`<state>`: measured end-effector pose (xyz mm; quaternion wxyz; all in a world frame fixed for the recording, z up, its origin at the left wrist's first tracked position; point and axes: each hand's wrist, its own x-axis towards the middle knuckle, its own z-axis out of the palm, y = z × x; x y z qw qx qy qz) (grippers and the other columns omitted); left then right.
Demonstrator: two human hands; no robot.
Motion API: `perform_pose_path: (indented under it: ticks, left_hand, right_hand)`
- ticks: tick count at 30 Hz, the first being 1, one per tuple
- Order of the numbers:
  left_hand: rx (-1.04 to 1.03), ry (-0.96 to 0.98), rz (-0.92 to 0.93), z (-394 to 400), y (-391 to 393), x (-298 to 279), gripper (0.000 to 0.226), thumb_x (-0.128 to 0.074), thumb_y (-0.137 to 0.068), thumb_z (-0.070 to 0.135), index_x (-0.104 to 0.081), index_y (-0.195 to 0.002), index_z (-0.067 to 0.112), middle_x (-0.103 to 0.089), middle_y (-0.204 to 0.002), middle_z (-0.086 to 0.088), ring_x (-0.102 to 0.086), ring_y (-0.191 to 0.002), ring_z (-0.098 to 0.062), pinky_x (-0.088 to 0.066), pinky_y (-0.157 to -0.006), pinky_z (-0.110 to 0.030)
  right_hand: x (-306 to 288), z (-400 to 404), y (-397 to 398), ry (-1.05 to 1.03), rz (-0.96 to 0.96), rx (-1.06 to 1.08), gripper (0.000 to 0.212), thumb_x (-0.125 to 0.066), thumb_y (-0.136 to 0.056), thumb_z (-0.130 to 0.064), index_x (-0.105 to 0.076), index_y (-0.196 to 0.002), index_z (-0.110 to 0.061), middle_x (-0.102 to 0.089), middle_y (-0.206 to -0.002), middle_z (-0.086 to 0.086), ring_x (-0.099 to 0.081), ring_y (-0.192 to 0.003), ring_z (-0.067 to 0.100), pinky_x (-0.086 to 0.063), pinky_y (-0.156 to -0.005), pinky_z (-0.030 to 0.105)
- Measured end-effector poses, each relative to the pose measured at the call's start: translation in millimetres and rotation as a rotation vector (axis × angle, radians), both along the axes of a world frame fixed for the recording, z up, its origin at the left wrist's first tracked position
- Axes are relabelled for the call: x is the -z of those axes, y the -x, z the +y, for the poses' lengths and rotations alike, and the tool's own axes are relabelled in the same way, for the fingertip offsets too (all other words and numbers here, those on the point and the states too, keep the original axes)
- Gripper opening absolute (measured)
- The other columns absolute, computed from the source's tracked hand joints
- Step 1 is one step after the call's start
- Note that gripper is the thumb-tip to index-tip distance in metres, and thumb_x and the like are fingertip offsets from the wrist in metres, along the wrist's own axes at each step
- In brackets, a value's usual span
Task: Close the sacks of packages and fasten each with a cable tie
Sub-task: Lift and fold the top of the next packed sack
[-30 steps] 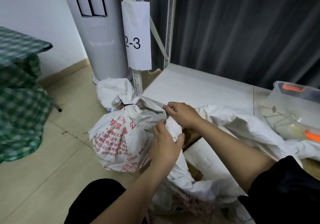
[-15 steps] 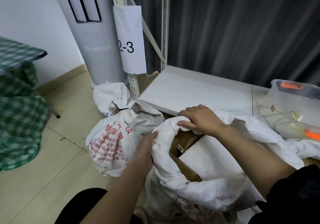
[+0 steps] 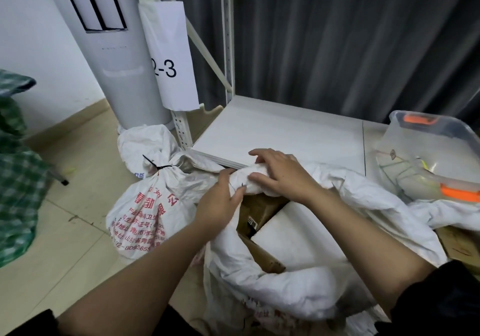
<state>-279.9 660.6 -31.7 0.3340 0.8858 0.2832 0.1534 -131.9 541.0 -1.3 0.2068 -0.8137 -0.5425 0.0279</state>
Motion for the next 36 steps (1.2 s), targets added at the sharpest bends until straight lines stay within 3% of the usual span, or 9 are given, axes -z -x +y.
perform_pose_path:
  ticks: [7, 11, 13, 17, 21, 23, 28, 32, 36]
  left_hand:
    - [0.041, 0.507, -0.11, 15, -7, 0, 0.042, -0.047, -0.097, 0.036, -0.054, -0.129, 0.011, -0.056, -0.128, 0.002, -0.049, -0.119, -0.01, -0.028, -0.097, -0.021]
    - [-0.017, 0.614, -0.069, 13, -14, 2, 0.066, -0.042, -0.085, 0.067, -0.045, -0.133, 0.021, -0.047, -0.131, 0.011, -0.042, -0.116, -0.004, -0.019, -0.094, -0.013]
    - [-0.025, 0.568, 0.015, 16, -18, 8, 0.058, -0.04, -0.095, 0.052, -0.044, -0.137, 0.013, -0.047, -0.141, -0.003, -0.044, -0.127, -0.017, -0.026, -0.098, -0.02]
    - [0.006, -0.267, 0.026, 15, -25, 4, 0.067, -0.046, -0.088, 0.058, -0.036, -0.14, 0.017, -0.048, -0.136, -0.007, -0.048, -0.123, -0.025, -0.039, -0.101, -0.044]
    - [0.252, -0.756, -0.105, -1, -48, 9, 0.064, -0.046, -0.082, 0.056, -0.042, -0.129, 0.013, -0.06, -0.109, -0.01, -0.064, -0.084, -0.026, -0.05, -0.061, -0.035]
    - [0.265, -0.829, -0.121, 1, -58, 10, 0.051, -0.047, -0.084, 0.05, -0.043, -0.121, 0.015, -0.061, -0.088, -0.009, -0.063, -0.063, -0.026, -0.045, -0.046, -0.029]
    - [0.182, -0.786, -0.056, 8, -66, 7, 0.033, -0.047, -0.092, 0.043, -0.06, -0.094, 0.013, -0.064, -0.063, -0.008, -0.063, -0.052, -0.029, -0.043, -0.044, -0.029]
    - [0.12, -0.439, 0.068, 3, -71, -2, 0.044, -0.031, -0.099, 0.047, -0.061, -0.102, 0.015, -0.068, -0.093, -0.008, -0.062, -0.091, -0.026, -0.038, -0.069, -0.03]
    - [0.126, -0.105, 0.154, 5, -76, -5, 0.046, -0.029, -0.098, 0.051, -0.058, -0.111, 0.018, -0.064, -0.111, -0.008, -0.056, -0.106, -0.027, -0.04, -0.088, -0.037]
  right_hand:
    - [16, -46, -35, 0.113, -0.363, 0.187, 0.066, -0.018, -0.086, -0.065, -0.053, -0.128, -0.028, -0.064, -0.11, 0.0, -0.062, -0.093, 0.025, -0.041, -0.077, 0.036]
    - [22, -41, -37, 0.039, 0.015, 0.262, 0.035, -0.04, -0.097, -0.05, -0.061, -0.084, -0.024, -0.063, -0.078, -0.006, -0.057, -0.078, 0.018, -0.036, -0.068, 0.033]
    - [22, -35, -38, -0.033, 0.266, 0.299, 0.037, -0.047, -0.096, -0.045, -0.054, -0.066, -0.025, -0.053, -0.063, -0.007, -0.049, -0.067, 0.014, -0.036, -0.065, 0.033]
    - [9, -19, -35, -0.244, 0.702, 0.226, 0.043, -0.054, -0.096, -0.038, -0.041, -0.061, -0.016, -0.033, -0.065, 0.001, -0.033, -0.062, 0.013, -0.029, -0.062, 0.032]
    - [1, -16, -25, -0.356, 0.881, 0.21, 0.026, -0.055, -0.097, -0.027, -0.054, -0.084, -0.005, -0.049, -0.073, 0.005, -0.047, -0.066, 0.009, -0.038, -0.061, 0.021]
    - [-3, -22, -25, -0.309, 0.755, 0.238, 0.013, -0.054, -0.096, -0.035, -0.055, -0.103, -0.024, -0.06, -0.086, -0.005, -0.055, -0.082, 0.011, -0.04, -0.076, 0.026]
    - [7, -63, -30, 0.061, -0.269, 0.275, 0.063, -0.025, -0.089, -0.062, -0.038, -0.14, -0.029, -0.05, -0.133, -0.003, -0.053, -0.111, 0.022, -0.036, -0.091, 0.039]
    - [25, -91, -44, 0.183, -0.345, 0.336, 0.068, -0.011, -0.087, -0.062, -0.045, -0.134, -0.028, -0.06, -0.11, 0.0, -0.061, -0.089, 0.026, -0.042, -0.07, 0.035]
    - [25, -90, -48, -0.035, -0.133, 0.332, 0.023, -0.04, -0.1, -0.044, -0.056, -0.096, -0.028, -0.06, -0.086, -0.012, -0.055, -0.083, 0.013, -0.035, -0.064, 0.028]
